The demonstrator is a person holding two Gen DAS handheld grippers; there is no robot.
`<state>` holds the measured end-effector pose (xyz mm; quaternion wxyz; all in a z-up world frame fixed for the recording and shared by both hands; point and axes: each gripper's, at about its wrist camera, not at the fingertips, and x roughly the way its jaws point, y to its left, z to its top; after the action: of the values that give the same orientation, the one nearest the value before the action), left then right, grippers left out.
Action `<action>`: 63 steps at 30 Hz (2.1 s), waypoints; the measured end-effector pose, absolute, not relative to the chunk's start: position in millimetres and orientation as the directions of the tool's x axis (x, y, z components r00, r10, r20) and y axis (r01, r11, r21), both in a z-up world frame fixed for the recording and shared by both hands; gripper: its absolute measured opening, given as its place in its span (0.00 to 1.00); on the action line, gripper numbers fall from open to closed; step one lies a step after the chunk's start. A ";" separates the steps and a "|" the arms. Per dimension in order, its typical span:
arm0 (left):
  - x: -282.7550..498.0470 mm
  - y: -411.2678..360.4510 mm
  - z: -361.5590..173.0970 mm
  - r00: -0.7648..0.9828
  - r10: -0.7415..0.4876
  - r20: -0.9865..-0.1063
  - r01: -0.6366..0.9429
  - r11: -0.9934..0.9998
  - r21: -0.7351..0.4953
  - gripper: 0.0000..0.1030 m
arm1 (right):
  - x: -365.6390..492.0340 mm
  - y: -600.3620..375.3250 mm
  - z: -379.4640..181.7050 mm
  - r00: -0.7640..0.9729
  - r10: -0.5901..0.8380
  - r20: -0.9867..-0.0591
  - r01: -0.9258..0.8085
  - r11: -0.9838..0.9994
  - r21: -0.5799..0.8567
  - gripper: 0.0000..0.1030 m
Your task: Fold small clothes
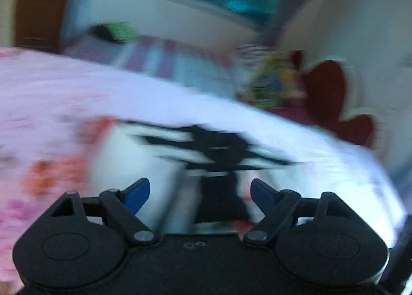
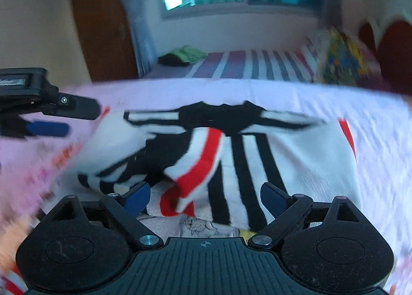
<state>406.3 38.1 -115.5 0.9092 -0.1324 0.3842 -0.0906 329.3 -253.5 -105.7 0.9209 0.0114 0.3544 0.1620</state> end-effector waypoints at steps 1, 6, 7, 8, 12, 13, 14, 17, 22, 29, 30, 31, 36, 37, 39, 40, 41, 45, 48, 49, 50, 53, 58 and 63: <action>408.4 49.1 -125.3 0.681 -0.223 -0.697 0.017 0.957 -0.289 0.78 | 330.4 -242.1 -109.3 0.694 0.297 -0.656 -0.313 0.945 0.096 0.89; 417.8 72.5 -174.7 0.604 -0.162 -0.781 -0.091 0.959 -0.269 0.67 | 341.6 -222.7 -116.0 0.718 0.272 -0.641 -0.299 0.952 0.070 0.41; 417.5 71.2 -179.7 0.610 -0.139 -0.780 -0.095 0.965 -0.246 0.67 | 348.1 -222.4 -116.4 0.709 0.272 -0.651 -0.286 0.954 0.087 0.11; 416.8 69.5 -182.2 0.618 -0.119 -0.777 -0.088 0.972 -0.219 0.67 | 353.5 -226.6 -115.6 0.710 0.275 -0.649 -0.259 0.958 0.123 0.11; 417.4 66.4 -183.8 0.622 -0.112 -0.775 -0.074 0.977 -0.201 0.72 | 369.2 -259.6 -104.5 0.720 0.280 -0.635 -0.169 0.958 0.231 0.11; 417.4 67.8 -182.6 0.623 -0.115 -0.774 -0.072 0.977 -0.203 0.73 | 367.8 -269.1 -99.3 0.736 0.266 -0.623 -0.144 0.960 0.240 0.11; 415.4 68.1 -180.1 0.625 -0.120 -0.771 -0.073 0.975 -0.211 0.73 | 366.1 -282.3 -93.5 0.753 0.249 -0.609 -0.109 0.960 0.258 0.11; 413.8 69.1 -180.9 0.622 -0.114 -0.774 -0.086 0.973 -0.213 0.74 | 366.0 -316.3 -102.1 0.749 0.165 -0.642 0.008 0.966 0.258 0.11; 412.5 66.2 -183.5 0.621 -0.117 -0.775 -0.077 0.975 -0.209 0.77 | 367.8 -351.8 -125.2 0.667 0.253 -0.700 0.072 0.914 0.399 0.11; 411.6 69.4 -180.1 0.620 -0.119 -0.775 -0.085 0.972 -0.218 0.78 | 365.1 -352.2 -127.9 0.655 0.317 -0.686 0.080 0.873 0.481 0.95; 411.9 70.0 -180.1 0.620 -0.119 -0.775 -0.086 0.972 -0.218 0.78 | 364.4 -348.9 -128.2 0.654 0.323 -0.684 0.077 0.871 0.485 0.94; 412.2 70.9 -180.1 0.619 -0.118 -0.776 -0.089 0.972 -0.219 0.78 | 365.6 -345.0 -130.6 0.649 0.327 -0.687 0.081 0.868 0.490 0.94; 413.8 77.8 -181.5 0.615 -0.110 -0.781 -0.119 0.966 -0.230 0.78 | 377.3 -330.4 -139.2 0.655 0.316 -0.687 0.097 0.866 0.491 0.65; 414.4 79.0 -182.5 0.611 -0.110 -0.784 -0.122 0.965 -0.230 0.78 | 380.5 -329.1 -140.4 0.654 0.312 -0.689 0.110 0.862 0.495 0.64; 414.7 81.2 -184.0 0.607 -0.112 -0.787 -0.129 0.963 -0.237 0.77 | 384.6 -327.8 -139.2 0.662 0.323 -0.676 0.114 0.849 0.517 0.53; 414.6 81.7 -184.5 0.608 -0.112 -0.786 -0.131 0.962 -0.239 0.77 | 385.4 -326.6 -137.7 0.666 0.329 -0.669 0.106 0.847 0.521 0.23; 414.9 81.7 -185.0 0.608 -0.111 -0.786 -0.132 0.962 -0.237 0.77 | 386.3 -323.8 -136.9 0.663 0.330 -0.672 0.096 0.852 0.514 0.08; 416.9 80.9 -185.0 0.611 -0.115 -0.784 -0.129 0.962 -0.242 0.77 | 387.1 -315.0 -139.6 0.621 0.313 -0.718 0.072 0.890 0.450 0.02; 417.9 82.6 -183.0 0.617 -0.116 -0.778 -0.123 0.963 -0.240 0.77 | 377.3 -329.4 -140.9 0.615 0.331 -0.716 0.103 0.866 0.489 0.03; 418.7 83.1 -183.1 0.617 -0.117 -0.778 -0.120 0.963 -0.241 0.77 | 375.9 -335.0 -144.1 0.602 0.351 -0.717 0.127 0.844 0.521 0.03; 419.3 83.4 -183.9 0.616 -0.118 -0.779 -0.121 0.963 -0.241 0.77 | 374.2 -340.3 -146.8 0.596 0.373 -0.711 0.146 0.821 0.552 0.03; 420.7 84.1 -185.9 0.611 -0.121 -0.782 -0.127 0.960 -0.248 0.77 | 375.5 -349.4 -152.4 0.599 0.405 -0.691 0.178 0.774 0.608 0.06; 420.2 84.4 -185.8 0.611 -0.119 -0.782 -0.122 0.963 -0.242 0.78 | 380.6 -356.6 -145.8 0.665 0.433 -0.608 0.174 0.702 0.690 0.76; 421.0 85.8 -185.7 0.612 -0.118 -0.782 -0.129 0.960 -0.247 0.78 | 394.4 -351.7 -146.7 0.685 0.386 -0.618 0.193 0.722 0.665 0.76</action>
<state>421.0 85.8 -185.7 0.8868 -0.1405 0.4402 0.0030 394.4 -351.7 -146.7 0.8406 0.3684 0.3929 0.0575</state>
